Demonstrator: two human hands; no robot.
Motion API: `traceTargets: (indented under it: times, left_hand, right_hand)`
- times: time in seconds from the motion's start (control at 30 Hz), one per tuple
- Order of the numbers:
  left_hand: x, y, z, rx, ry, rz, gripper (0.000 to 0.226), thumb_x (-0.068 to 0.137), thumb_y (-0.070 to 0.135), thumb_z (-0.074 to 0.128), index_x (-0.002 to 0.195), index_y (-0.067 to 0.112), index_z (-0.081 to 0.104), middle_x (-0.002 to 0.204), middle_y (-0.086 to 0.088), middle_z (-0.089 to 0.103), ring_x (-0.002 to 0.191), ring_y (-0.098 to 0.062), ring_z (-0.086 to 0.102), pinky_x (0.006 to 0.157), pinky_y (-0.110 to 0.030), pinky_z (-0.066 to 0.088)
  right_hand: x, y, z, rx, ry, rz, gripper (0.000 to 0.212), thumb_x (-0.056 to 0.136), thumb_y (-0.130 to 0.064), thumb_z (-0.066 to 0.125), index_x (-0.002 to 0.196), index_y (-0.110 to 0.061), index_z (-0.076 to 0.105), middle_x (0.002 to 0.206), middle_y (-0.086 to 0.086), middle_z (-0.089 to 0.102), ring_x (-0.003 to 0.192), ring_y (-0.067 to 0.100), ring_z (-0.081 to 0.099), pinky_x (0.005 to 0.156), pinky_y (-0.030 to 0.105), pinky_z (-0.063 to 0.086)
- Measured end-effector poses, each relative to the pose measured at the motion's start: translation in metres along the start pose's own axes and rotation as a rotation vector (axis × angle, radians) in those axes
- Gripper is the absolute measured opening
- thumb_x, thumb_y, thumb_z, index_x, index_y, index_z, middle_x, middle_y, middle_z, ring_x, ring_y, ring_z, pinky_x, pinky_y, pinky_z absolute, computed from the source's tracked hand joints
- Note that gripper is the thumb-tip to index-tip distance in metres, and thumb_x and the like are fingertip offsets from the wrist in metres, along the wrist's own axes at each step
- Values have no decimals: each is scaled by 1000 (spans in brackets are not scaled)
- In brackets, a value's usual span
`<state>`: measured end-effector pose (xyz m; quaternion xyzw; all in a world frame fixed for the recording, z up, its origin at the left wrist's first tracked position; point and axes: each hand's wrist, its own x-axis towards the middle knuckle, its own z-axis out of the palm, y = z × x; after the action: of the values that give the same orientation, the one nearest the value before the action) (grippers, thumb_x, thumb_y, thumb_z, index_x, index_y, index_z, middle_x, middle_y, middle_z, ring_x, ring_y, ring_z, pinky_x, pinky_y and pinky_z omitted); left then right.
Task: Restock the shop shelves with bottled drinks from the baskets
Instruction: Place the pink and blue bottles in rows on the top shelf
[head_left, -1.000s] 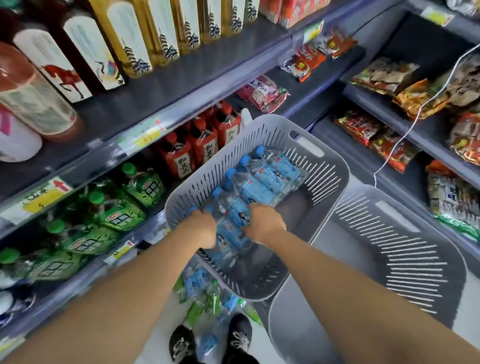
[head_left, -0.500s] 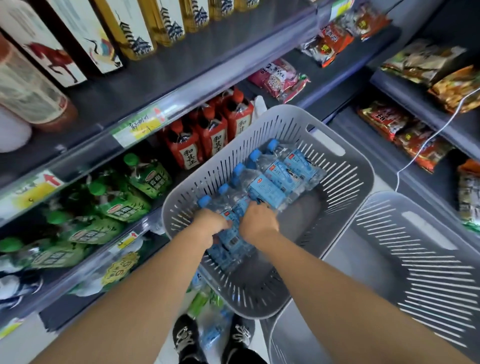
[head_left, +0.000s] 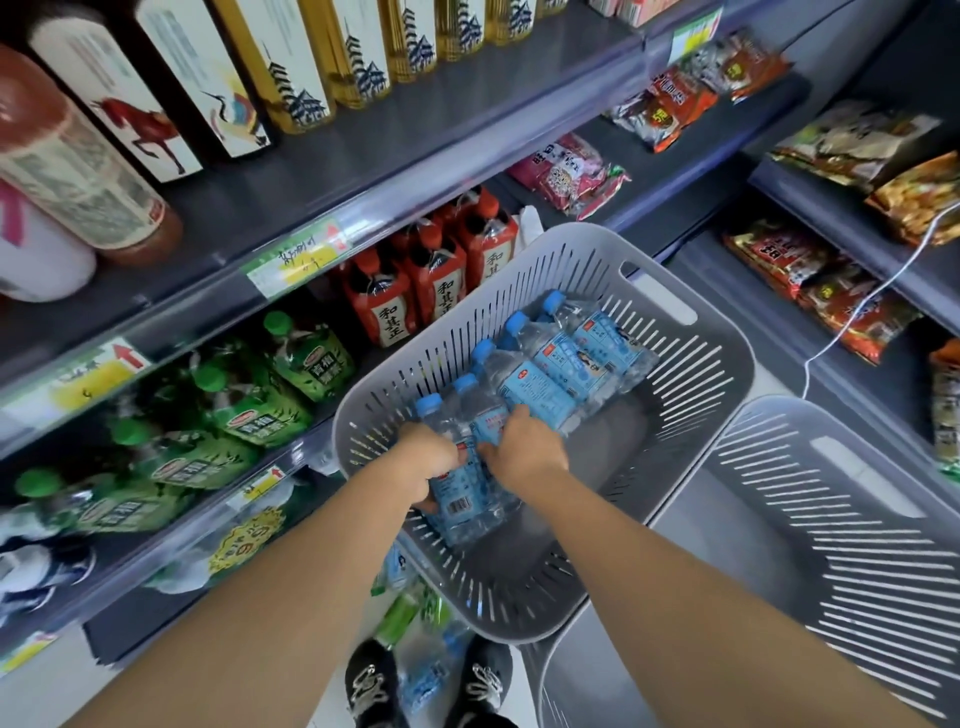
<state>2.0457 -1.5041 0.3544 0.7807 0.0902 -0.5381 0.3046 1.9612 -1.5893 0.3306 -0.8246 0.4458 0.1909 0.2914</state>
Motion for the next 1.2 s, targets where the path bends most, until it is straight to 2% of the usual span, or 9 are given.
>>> traceTargets:
  times: [0.13,0.3,0.37,0.47,0.6,0.7,0.8,1.1,1.2]
  left_hand:
    - [-7,1,-5,86,-6,154,58,84,-2,65,132,5,33,126,-18,53,114,-33,54,86,-49,50]
    - [-43,19,-30,127,-167,307,49,86,5,66,122,26,41,107,5,60,90,-10,56,65,-28,43]
    - [-60,29,-44,73,-224,357,46,87,8,66,116,36,44,102,12,61,91,-7,56,76,-33,44]
    - [-87,40,-68,-79,-271,416,45,89,9,63,109,46,48,100,11,68,94,-12,64,78,-39,51]
    - [-129,43,-98,-175,-248,527,38,93,23,60,122,45,46,109,9,68,95,-13,65,72,-35,54]
    - [-158,38,-126,-214,-199,596,45,92,36,60,133,37,41,118,6,64,103,-15,63,85,-43,52]
    - [-189,24,-161,-197,-130,661,39,90,38,61,124,34,42,114,8,63,94,-9,61,71,-35,50]
    - [-279,-24,-279,-226,66,935,40,85,38,66,120,25,50,115,4,65,97,-16,65,76,-39,56]
    - [-312,-35,-311,-207,103,1003,29,86,37,66,110,28,52,105,7,68,86,-11,69,68,-37,59]
  right_hand:
    - [-2,15,-10,223,-89,51,45,82,-42,68,111,-14,48,98,2,57,91,21,57,74,31,50]
    - [-14,28,-38,792,-247,159,46,76,-34,75,115,-17,59,99,-1,66,87,14,63,70,24,52]
    - [-22,26,-48,951,-287,162,40,79,-31,69,115,-15,62,101,9,72,89,23,68,80,36,55]
    - [-37,8,-65,1133,-335,120,24,83,-37,64,103,-23,63,88,7,73,73,16,72,63,32,59]
    - [-62,-33,-88,1190,-245,0,97,57,-57,82,137,-23,41,127,-1,59,110,22,62,89,47,52]
    - [-86,-68,-100,1280,-249,-119,80,63,-45,83,128,-14,50,121,1,64,98,26,67,82,49,55]
    - [-116,-107,-109,1316,-237,-229,66,69,-34,82,125,-10,57,115,13,69,103,33,67,89,59,51]
    - [-220,-221,-133,1256,-179,-555,89,47,-37,91,122,-6,56,115,13,68,103,31,67,89,59,51]
    - [-247,-252,-140,1252,-193,-646,75,56,-31,86,121,-5,58,118,16,67,105,33,66,88,57,52]
